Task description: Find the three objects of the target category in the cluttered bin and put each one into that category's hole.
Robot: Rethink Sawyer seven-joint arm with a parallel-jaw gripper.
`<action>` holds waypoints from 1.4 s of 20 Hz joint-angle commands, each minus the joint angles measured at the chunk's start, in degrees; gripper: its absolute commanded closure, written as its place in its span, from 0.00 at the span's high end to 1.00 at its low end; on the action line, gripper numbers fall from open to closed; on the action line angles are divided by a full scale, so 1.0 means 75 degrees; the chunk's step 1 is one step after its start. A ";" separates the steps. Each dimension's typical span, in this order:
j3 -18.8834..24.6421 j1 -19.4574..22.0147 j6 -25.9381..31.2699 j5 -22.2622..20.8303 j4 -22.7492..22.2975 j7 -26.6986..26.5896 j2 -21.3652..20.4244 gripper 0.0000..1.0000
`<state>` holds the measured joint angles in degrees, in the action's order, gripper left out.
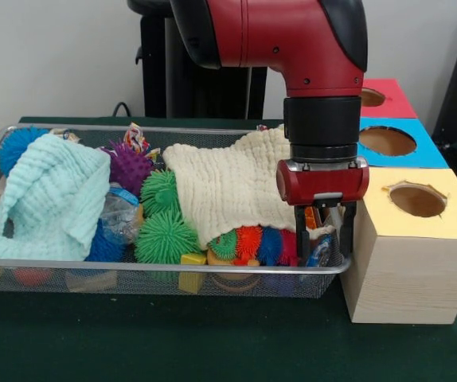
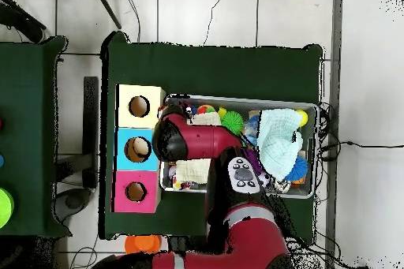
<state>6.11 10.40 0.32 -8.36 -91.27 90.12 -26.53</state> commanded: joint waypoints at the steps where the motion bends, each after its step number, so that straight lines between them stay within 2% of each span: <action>1: 0.0088 -0.0123 0.0194 -0.0124 0.0615 0.0780 0.0542 1.00; 28: -0.0523 -0.0442 0.1676 -0.0048 0.0837 0.0604 0.0467 1.00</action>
<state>2.34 7.55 5.03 -8.36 -87.30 90.12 -25.60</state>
